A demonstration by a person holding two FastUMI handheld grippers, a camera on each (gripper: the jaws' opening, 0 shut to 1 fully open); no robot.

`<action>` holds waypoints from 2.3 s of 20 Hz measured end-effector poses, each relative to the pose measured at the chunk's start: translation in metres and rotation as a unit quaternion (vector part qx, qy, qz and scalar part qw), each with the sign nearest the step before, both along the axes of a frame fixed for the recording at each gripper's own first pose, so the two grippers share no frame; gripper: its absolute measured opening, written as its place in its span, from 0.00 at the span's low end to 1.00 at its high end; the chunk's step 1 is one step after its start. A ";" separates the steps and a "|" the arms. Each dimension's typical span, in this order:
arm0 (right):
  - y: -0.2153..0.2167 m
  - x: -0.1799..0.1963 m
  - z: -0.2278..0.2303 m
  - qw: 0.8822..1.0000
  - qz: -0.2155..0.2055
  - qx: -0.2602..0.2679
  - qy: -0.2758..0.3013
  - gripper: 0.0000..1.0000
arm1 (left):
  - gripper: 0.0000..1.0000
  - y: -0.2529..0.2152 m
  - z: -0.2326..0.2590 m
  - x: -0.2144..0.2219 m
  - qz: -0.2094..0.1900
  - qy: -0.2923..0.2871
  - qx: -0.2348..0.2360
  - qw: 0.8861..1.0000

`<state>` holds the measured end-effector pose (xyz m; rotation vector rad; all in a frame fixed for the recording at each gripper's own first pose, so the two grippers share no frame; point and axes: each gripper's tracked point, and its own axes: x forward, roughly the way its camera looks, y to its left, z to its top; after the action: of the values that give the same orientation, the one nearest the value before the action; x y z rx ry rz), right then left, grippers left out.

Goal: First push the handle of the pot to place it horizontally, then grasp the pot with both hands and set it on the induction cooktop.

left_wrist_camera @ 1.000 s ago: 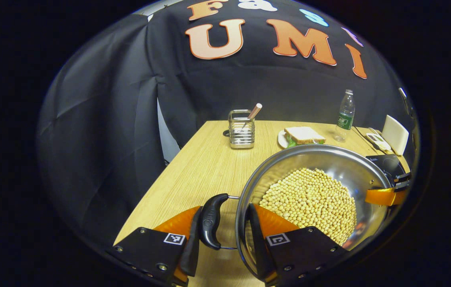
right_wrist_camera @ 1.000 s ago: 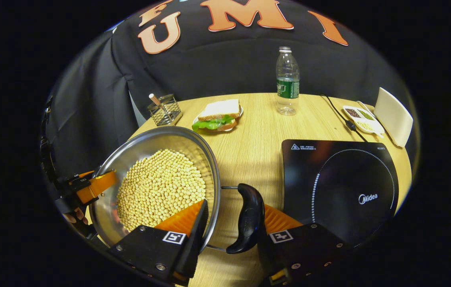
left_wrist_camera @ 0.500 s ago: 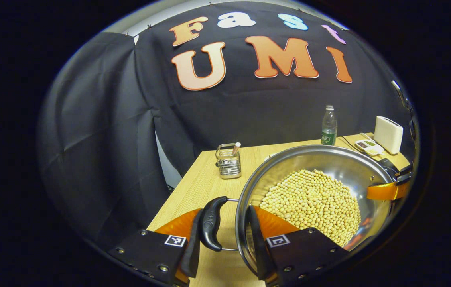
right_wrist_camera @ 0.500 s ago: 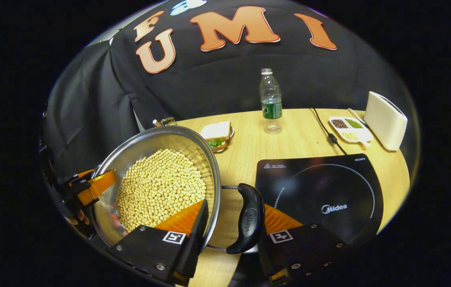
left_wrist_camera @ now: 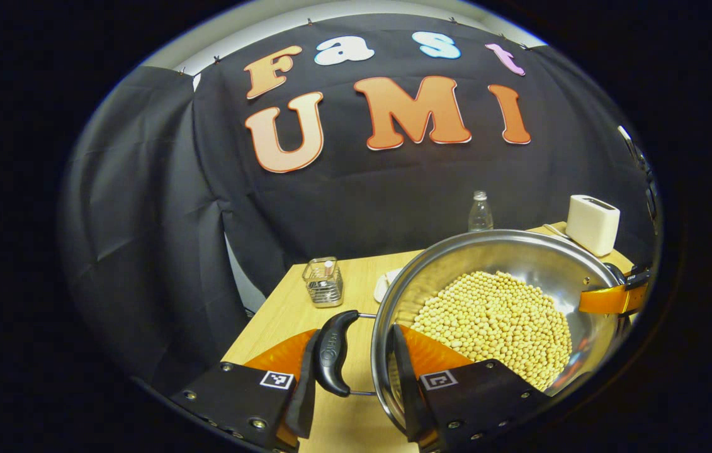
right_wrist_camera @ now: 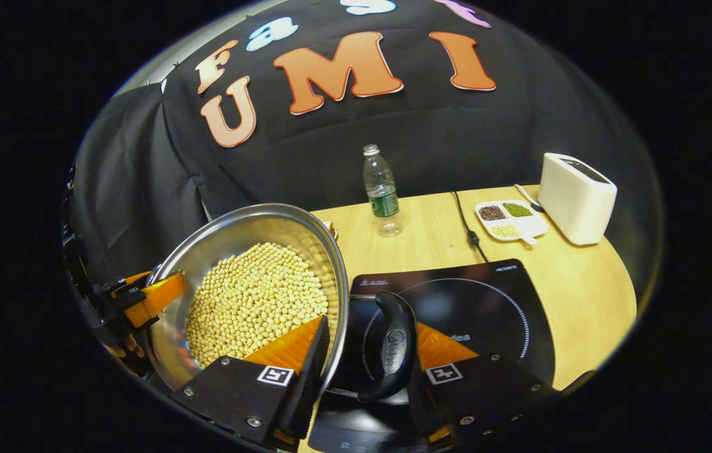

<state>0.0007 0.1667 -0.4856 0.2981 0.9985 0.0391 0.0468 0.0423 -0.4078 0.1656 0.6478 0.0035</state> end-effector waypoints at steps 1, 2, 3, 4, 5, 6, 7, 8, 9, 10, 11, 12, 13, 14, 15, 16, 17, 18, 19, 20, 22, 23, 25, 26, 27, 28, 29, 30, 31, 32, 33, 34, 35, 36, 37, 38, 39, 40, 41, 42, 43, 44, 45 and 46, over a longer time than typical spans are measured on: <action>-0.011 -0.004 0.003 1.000 -0.004 -0.004 0.000 0.61 | 0.58 -0.010 0.000 0.004 -0.004 -0.002 -0.003 1.000; -0.021 -0.006 0.005 1.000 -0.009 -0.007 -0.001 0.61 | 0.58 -0.022 -0.001 0.005 -0.009 -0.002 -0.006 1.000; -0.031 -0.007 0.006 1.000 -0.014 -0.010 -0.002 0.61 | 0.58 -0.031 0.000 0.004 -0.013 -0.004 -0.011 1.000; -0.042 -0.008 0.007 1.000 -0.019 -0.014 -0.002 0.61 | 0.57 -0.042 0.000 0.007 -0.018 -0.004 -0.014 1.000; -0.052 -0.008 0.009 1.000 -0.024 -0.018 -0.004 0.61 | 0.58 -0.052 0.000 0.007 -0.022 -0.006 -0.018 1.000; -0.061 -0.009 0.009 0.999 -0.029 -0.023 -0.004 0.61 | 0.58 -0.063 -0.001 0.008 -0.026 -0.006 -0.021 0.999; -0.071 -0.009 0.011 0.999 -0.033 -0.027 -0.007 0.61 | 0.58 -0.074 -0.002 0.010 -0.029 -0.007 -0.026 0.999; -0.080 -0.009 0.012 0.999 -0.039 -0.032 -0.009 0.61 | 0.58 -0.084 -0.002 0.013 -0.033 -0.008 -0.031 0.999; -0.089 -0.009 0.013 0.998 -0.043 -0.036 -0.011 0.61 | 0.58 -0.092 -0.005 0.015 -0.037 -0.009 -0.034 0.999; -0.100 -0.012 0.014 0.998 -0.048 -0.040 -0.012 0.61 | 0.58 -0.100 -0.006 0.018 -0.041 -0.011 -0.037 0.998; -0.108 -0.012 0.014 0.998 -0.051 -0.043 -0.012 0.61 | 0.58 -0.109 -0.008 0.019 -0.043 -0.014 -0.040 0.998; -0.114 -0.010 0.014 0.997 -0.056 -0.046 -0.012 0.61 | 0.58 -0.117 -0.008 0.022 -0.046 -0.016 -0.042 0.998; -0.122 -0.009 0.013 0.997 -0.059 -0.049 -0.012 0.61 | 0.58 -0.125 -0.009 0.024 -0.048 -0.017 -0.045 0.998; -0.128 -0.011 0.013 0.997 -0.062 -0.052 -0.012 0.61 | 0.58 -0.131 -0.009 0.027 -0.051 -0.019 -0.046 0.998; -0.135 -0.012 0.013 0.996 -0.065 -0.055 -0.012 0.61 | 0.58 -0.138 -0.012 0.029 -0.054 -0.019 -0.047 0.997; -0.142 -0.012 0.012 0.996 -0.069 -0.057 -0.012 0.61 | 0.58 -0.145 -0.013 0.031 -0.056 -0.019 -0.050 0.997; -0.148 -0.011 0.012 0.996 -0.072 -0.059 -0.012 0.61 | 0.58 -0.152 -0.016 0.033 -0.057 -0.019 -0.052 0.997; -0.153 -0.010 0.010 0.995 -0.075 -0.062 -0.012 0.61 | 0.58 -0.159 -0.019 0.035 -0.060 -0.018 -0.054 0.997; -0.159 -0.011 0.009 0.995 -0.078 -0.064 -0.011 0.61 | 0.58 -0.165 -0.022 0.036 -0.061 -0.018 -0.056 0.996; -0.164 -0.010 0.006 0.994 -0.081 -0.065 -0.010 0.61 | 0.56 -0.171 -0.026 0.038 -0.063 -0.016 -0.059 0.996; -0.166 -0.011 0.004 0.994 -0.086 -0.067 -0.006 0.61 | 0.58 -0.182 -0.034 0.041 -0.065 -0.013 -0.061 0.996; -0.165 -0.011 0.004 0.994 -0.087 -0.068 -0.005 0.61 | 0.58 -0.186 -0.039 0.042 -0.066 -0.010 -0.060 0.996; -0.165 -0.012 0.004 0.994 -0.090 -0.069 0.001 0.57 | 0.58 -0.194 -0.047 0.044 -0.068 -0.007 -0.060 0.996; -0.165 -0.012 0.004 0.993 -0.092 -0.068 0.005 0.61 | 0.58 -0.197 -0.051 0.044 -0.068 -0.005 -0.061 0.996; -0.165 -0.012 0.005 0.993 -0.092 -0.068 0.007 0.61 | 0.58 -0.200 -0.054 0.043 -0.068 -0.002 -0.061 0.996; -0.166 -0.012 0.006 0.993 -0.093 -0.068 0.010 0.61 | 0.58 -0.202 -0.057 0.045 -0.068 0.000 -0.061 0.996; -0.166 -0.012 0.007 0.993 -0.092 -0.069 0.010 0.61 | 0.58 -0.204 -0.061 0.045 -0.068 0.002 -0.062 0.996; -0.167 -0.011 0.007 0.993 -0.092 -0.069 0.012 0.61 | 0.58 -0.206 -0.065 0.045 -0.068 0.004 -0.062 0.996; -0.167 -0.010 0.008 0.993 -0.091 -0.071 0.012 0.61 | 0.58 -0.207 -0.067 0.043 -0.067 0.007 -0.064 0.996; -0.167 -0.011 0.008 0.993 -0.092 -0.071 0.014 0.61 | 0.58 -0.209 -0.070 0.043 -0.066 0.009 -0.065 0.996; -0.166 -0.010 0.009 0.993 -0.089 -0.071 0.016 0.61 | 0.58 -0.210 -0.075 0.043 -0.066 0.012 -0.065 0.996; -0.168 -0.010 0.009 0.993 -0.090 -0.070 0.020 0.61 | 0.58 -0.210 -0.079 0.043 -0.065 0.016 -0.064 0.996; -0.167 -0.010 0.010 0.993 -0.089 -0.070 0.022 0.61 | 0.58 -0.211 -0.083 0.042 -0.064 0.017 -0.063 0.996; -0.168 -0.010 0.009 0.993 -0.089 -0.070 0.026 0.61 | 0.58 -0.211 -0.087 0.041 -0.065 0.021 -0.062 0.996; -0.167 -0.010 0.010 0.993 -0.088 -0.070 0.028 0.61 | 0.58 -0.212 -0.090 0.040 -0.064 0.023 -0.061 0.996; -0.168 -0.010 0.009 0.993 -0.089 -0.070 0.032 0.61 | 0.58 -0.214 -0.094 0.041 -0.064 0.028 -0.061 0.996; -0.168 -0.007 0.013 0.993 -0.092 -0.066 0.030 0.61 | 0.58 -0.214 -0.097 0.040 -0.065 0.028 -0.058 0.996; -0.170 -0.005 0.014 0.993 -0.094 -0.064 0.032 0.61 | 0.58 -0.215 -0.100 0.040 -0.066 0.030 -0.058 0.996; -0.172 -0.004 0.018 0.993 -0.095 -0.064 0.029 0.61 | 0.58 -0.215 -0.099 0.040 -0.068 0.029 -0.056 0.996; -0.172 -0.004 0.016 0.993 -0.095 -0.065 0.029 0.61 | 0.58 -0.216 -0.100 0.040 -0.068 0.029 -0.056 0.996; -0.172 -0.004 0.016 0.993 -0.097 -0.064 0.030 0.61 | 0.58 -0.216 -0.101 0.040 -0.069 0.031 -0.056 0.996; -0.172 -0.003 0.016 0.993 -0.097 -0.063 0.029 0.61 | 0.58 -0.217 -0.102 0.041 -0.068 0.032 -0.057 0.996; -0.172 -0.002 0.020 0.993 -0.099 -0.062 0.029 0.61 | 0.58 -0.217 -0.103 0.040 -0.068 0.034 -0.057 0.995; -0.173 -0.001 0.022 0.993 -0.100 -0.063 0.028 0.61 | 0.58 -0.217 -0.104 0.041 -0.067 0.036 -0.058 0.995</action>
<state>0.0000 -0.0066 -0.4632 0.2833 1.0184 -0.2138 0.0876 -0.1745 -0.5120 0.0966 0.7062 -0.1697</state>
